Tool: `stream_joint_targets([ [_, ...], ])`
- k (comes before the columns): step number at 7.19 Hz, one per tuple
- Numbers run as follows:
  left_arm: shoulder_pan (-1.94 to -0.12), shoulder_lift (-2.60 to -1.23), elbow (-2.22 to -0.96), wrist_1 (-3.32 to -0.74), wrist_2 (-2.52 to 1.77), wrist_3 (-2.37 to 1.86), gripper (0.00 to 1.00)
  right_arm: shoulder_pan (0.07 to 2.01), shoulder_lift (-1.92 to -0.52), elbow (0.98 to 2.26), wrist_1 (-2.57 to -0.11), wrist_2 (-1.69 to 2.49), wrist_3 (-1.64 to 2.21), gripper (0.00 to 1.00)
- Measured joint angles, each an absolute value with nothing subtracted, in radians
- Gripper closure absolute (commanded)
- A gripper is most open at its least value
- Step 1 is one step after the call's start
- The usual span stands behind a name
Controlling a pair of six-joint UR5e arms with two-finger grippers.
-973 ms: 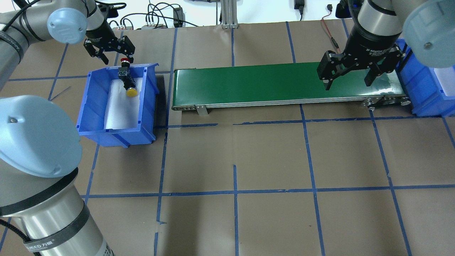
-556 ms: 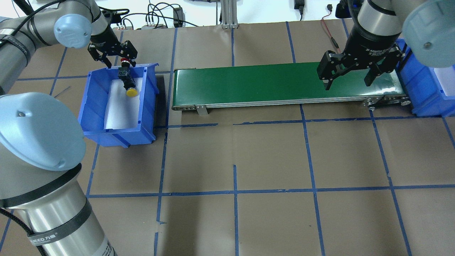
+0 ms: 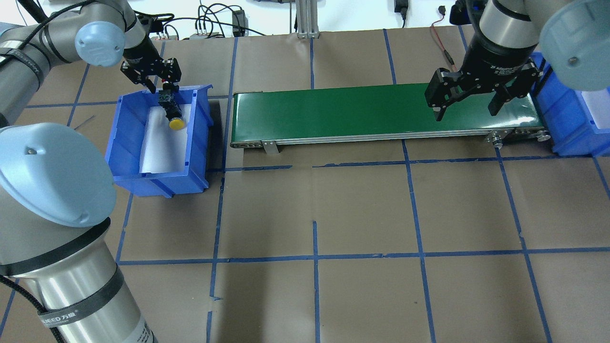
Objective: Transport two buttons from left to right
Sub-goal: 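Lift the red button switch out of the bin with the left gripper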
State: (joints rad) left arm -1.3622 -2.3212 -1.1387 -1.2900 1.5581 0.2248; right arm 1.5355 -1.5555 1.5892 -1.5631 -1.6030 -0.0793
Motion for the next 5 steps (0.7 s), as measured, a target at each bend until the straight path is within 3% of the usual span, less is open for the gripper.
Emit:
stream_joint_targets([
  [2,-1.364,-2.317,-1.13,-1.289,1.578,0.219,0.8,1.536,-1.555,1.589,-1.563,-1.603,-0.078,0.0],
  [5,-1.381,-2.256,-1.12,-1.319,1.585,0.176,0.8,1.535,-1.555,1.589,-1.563,-1.603,-0.079,0.0],
])
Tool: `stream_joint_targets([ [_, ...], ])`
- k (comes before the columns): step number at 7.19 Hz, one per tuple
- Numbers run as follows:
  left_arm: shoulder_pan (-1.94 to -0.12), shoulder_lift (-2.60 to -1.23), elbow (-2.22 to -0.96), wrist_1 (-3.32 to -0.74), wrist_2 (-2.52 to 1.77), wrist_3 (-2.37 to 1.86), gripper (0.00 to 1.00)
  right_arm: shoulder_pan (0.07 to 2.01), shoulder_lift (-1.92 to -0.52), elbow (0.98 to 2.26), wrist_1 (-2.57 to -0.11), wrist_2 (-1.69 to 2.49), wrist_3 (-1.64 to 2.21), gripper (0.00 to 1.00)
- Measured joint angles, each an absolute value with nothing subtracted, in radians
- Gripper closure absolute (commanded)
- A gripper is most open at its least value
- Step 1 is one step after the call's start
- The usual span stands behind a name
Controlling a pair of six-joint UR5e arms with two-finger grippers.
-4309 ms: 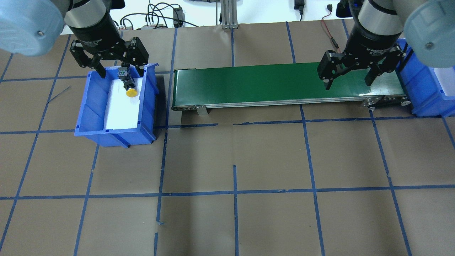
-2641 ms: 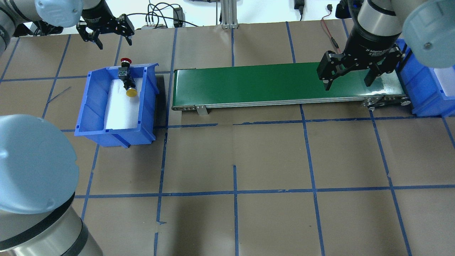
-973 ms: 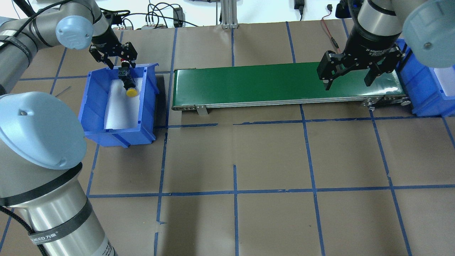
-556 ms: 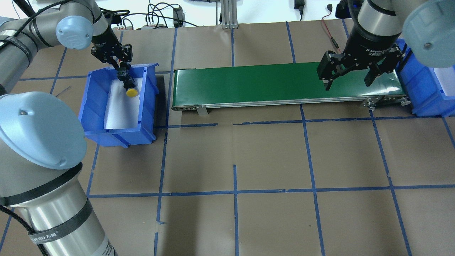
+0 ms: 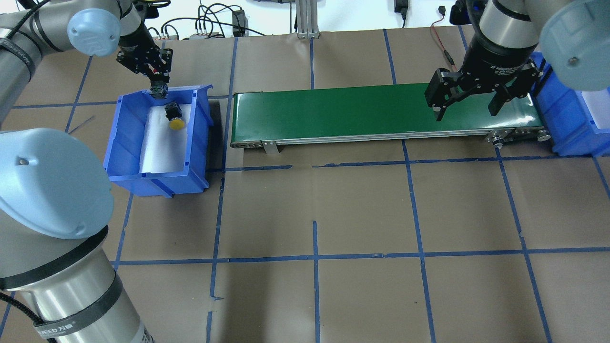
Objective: Transport two buttons from left to right
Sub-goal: 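Lift the red button switch out of the bin with the left gripper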
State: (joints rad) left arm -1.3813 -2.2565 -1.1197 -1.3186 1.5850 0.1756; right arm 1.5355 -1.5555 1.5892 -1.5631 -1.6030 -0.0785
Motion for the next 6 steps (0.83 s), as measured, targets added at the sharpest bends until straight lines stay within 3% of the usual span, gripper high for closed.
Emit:
stream_joint_targets([
  [3,-1.477,-2.1,-1.131,-1.443,1.584,0.007,0.79,1.536,-1.555,1.589,-1.563,-1.603,-0.08,0.0],
  [6,-1.64,-2.112,-1.142,-1.416,1.583,-0.3,0.8,1.536,-1.555,1.59,-1.563,-1.603,-0.08,0.0],
])
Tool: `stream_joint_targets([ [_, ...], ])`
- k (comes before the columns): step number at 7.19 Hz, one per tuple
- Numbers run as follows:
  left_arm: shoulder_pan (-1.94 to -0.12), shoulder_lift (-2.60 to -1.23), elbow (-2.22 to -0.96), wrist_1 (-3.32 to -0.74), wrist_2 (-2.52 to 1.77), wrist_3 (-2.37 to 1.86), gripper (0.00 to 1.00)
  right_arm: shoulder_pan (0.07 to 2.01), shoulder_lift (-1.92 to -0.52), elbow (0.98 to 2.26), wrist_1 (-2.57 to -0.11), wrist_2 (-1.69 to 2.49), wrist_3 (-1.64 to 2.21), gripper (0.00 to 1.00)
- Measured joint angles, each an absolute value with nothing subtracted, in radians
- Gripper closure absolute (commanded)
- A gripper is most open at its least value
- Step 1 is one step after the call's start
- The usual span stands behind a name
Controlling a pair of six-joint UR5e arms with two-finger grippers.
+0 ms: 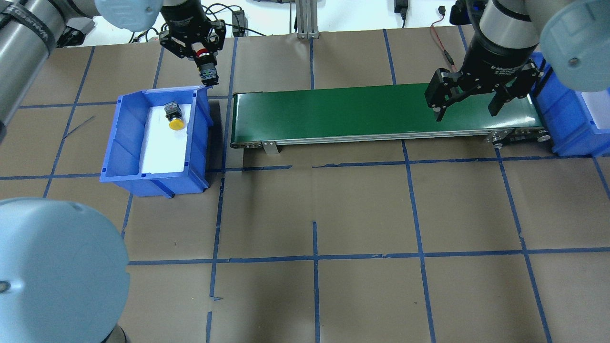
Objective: Transport two buttons from left to right
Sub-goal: 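Place the red button switch on the near end of the green conveyor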
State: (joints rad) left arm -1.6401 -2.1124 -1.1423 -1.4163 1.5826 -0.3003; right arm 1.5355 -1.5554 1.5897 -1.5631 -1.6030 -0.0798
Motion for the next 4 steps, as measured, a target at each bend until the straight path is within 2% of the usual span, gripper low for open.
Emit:
stream_joint_targets([
  [4,-1.769,-2.194,-1.155,-1.322,1.584,-0.453,0.79,1.536,-1.555,1.591,-1.563,-1.603,-0.08,0.0],
])
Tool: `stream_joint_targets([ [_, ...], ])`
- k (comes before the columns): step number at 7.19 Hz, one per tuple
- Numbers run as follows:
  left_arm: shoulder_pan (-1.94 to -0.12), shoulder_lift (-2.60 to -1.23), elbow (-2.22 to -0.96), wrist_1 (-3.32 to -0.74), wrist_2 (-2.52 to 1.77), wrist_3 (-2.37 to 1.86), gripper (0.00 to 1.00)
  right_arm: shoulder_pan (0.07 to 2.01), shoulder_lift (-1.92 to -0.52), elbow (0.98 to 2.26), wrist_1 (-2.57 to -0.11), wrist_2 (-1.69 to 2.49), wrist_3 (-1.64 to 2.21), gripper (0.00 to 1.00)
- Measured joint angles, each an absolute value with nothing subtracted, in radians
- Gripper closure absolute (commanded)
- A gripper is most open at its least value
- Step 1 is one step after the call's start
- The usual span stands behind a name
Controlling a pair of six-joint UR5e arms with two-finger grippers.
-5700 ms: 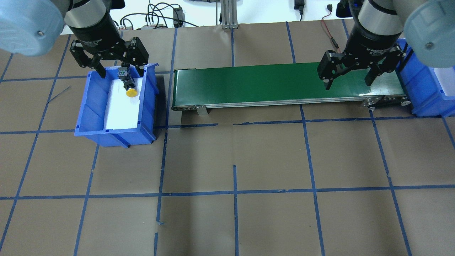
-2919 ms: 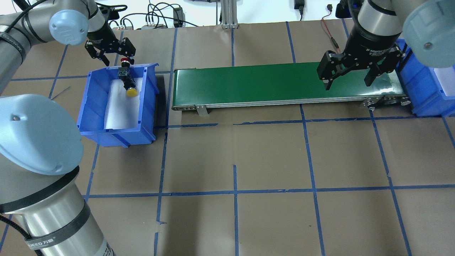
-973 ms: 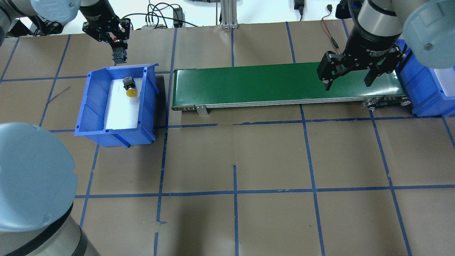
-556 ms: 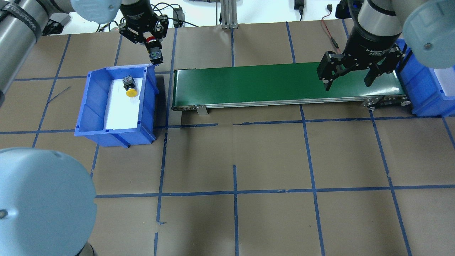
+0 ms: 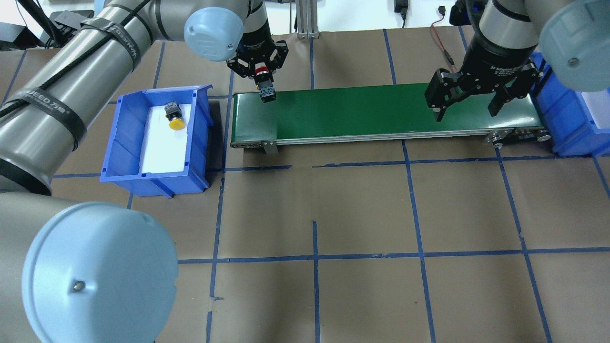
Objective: Transport two buttons from left to right
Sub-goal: 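Place the red button switch on the near end of the green conveyor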
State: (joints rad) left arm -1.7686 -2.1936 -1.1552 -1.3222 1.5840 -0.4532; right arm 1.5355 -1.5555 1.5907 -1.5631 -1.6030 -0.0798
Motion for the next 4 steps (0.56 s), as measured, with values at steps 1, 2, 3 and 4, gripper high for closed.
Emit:
stream_joint_targets([
  [1,-1.775,-2.205,-1.155,-1.317,1.584,-0.458,0.71,1.536,-1.555,1.591,-1.563,-1.603,-0.08,0.0],
  [2,-1.778,-2.213,-1.156,-1.316,1.584,-0.461,0.57,1.536,-1.555,1.591,-1.563,-1.603,-0.08,0.0],
  [3,-1.78,-2.219,-1.158,-1.315,1.586,-0.463,0.21,1.536,-1.555,1.591,-1.563,-1.603,-0.08,0.0],
  [4,-1.78,-2.222,-1.163,-1.315,1.587,-0.463,0.08,1.536,-1.555,1.591,-1.563,-1.603,-0.08,0.0],
])
